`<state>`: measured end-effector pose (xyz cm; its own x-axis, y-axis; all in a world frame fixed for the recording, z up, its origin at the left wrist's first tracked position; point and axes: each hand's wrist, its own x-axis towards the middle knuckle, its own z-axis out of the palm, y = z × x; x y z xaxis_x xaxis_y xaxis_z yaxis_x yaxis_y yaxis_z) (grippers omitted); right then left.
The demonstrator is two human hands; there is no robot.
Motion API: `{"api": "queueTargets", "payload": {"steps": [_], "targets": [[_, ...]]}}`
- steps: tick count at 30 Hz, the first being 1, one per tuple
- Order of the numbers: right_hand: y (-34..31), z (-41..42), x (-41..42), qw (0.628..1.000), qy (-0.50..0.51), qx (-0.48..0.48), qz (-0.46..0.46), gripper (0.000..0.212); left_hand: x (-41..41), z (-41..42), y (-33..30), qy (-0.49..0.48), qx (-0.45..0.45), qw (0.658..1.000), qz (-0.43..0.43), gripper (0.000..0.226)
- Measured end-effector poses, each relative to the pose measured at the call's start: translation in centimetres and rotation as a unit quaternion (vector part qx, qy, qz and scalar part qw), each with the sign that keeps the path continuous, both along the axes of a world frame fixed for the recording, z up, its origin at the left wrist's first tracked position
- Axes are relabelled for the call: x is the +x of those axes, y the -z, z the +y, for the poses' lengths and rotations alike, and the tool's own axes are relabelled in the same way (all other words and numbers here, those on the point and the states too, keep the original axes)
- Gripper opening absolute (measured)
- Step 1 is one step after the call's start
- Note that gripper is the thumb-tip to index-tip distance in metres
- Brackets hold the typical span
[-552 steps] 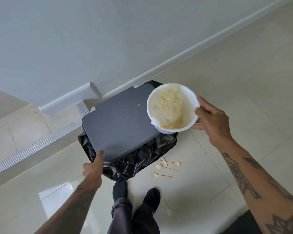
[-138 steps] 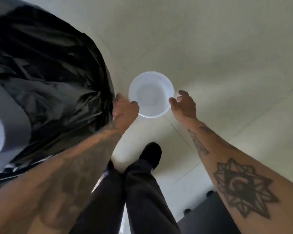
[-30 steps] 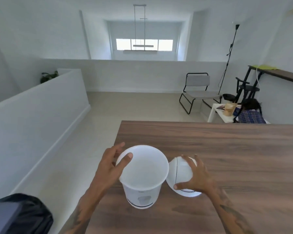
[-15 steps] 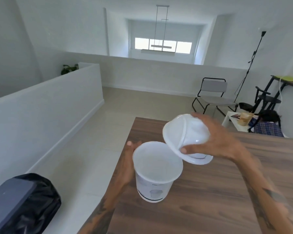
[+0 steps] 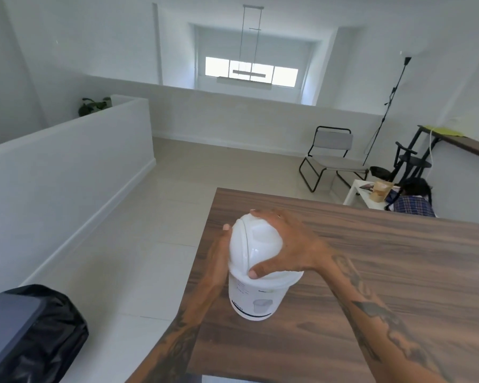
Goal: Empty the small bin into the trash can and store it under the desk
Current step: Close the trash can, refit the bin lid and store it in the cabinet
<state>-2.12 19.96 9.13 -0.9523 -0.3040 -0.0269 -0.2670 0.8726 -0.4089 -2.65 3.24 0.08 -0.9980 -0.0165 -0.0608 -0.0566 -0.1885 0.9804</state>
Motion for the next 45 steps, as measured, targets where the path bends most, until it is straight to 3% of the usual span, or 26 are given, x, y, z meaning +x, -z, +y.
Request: {"api": "queueTargets", "payload": {"steps": [2, 4, 7, 11, 14, 23, 29, 34, 37, 41, 45], "targets": [[0.0, 0.7, 0.1, 0.999, -0.021, -0.04, -0.016, 0.118, 0.1, 0.2, -0.1, -0.023, 0.002, 1.0, -0.003, 0.035], [0.6, 1.7, 0.6, 0.986, -0.019, -0.159, -0.04, 0.104, 0.4, 0.4, -0.1, -0.043, 0.012, 0.999, -0.005, 0.032], [3.3, 2.5, 2.0, 0.934, 0.07, -0.35, -0.013, 0.065, 0.8, 0.6, -0.5, -0.032, -0.038, 0.999, 0.017, 0.041], [6.7, 1.3, 3.0, 0.872, 0.161, -0.463, 0.02, 0.062, 0.5, 1.0, -0.3, -0.027, -0.052, 0.998, 0.004, 0.036], [7.4, 0.8, 2.7, 0.857, 0.178, -0.482, 0.026, 0.069, -0.4, 0.8, 0.4, -0.045, -0.044, 0.998, -0.025, 0.05], [8.3, 1.4, 2.8, 0.824, 0.152, -0.546, 0.014, 0.057, -2.3, 0.2, 1.8, -0.052, -0.059, 0.997, -0.021, 0.039], [8.3, 1.9, 3.1, 0.833, 0.131, -0.537, -0.016, 0.056, -2.0, -0.1, 1.3, -0.04, -0.09, 0.995, 0.007, 0.036], [9.2, 2.9, 3.2, 0.824, 0.087, -0.551, -0.101, 0.073, 0.6, -0.9, 1.3, -0.156, -0.092, 0.981, 0.072, 0.027], [9.9, 3.3, 3.3, 0.821, 0.041, -0.558, -0.111, 0.081, 2.3, -1.4, 2.2, -0.101, -0.066, 0.989, 0.085, 0.023], [10.1, 3.2, 4.3, 0.799, 0.049, -0.58, -0.149, 0.112, 3.3, -2.7, 2.8, -0.038, 0.005, 0.997, 0.068, 0.026], [9.6, 2.2, 5.9, 0.821, 0.003, -0.56, -0.11, 0.089, 4.5, -3.6, 2.4, -0.023, 0.049, 0.997, 0.046, 0.026]]}}
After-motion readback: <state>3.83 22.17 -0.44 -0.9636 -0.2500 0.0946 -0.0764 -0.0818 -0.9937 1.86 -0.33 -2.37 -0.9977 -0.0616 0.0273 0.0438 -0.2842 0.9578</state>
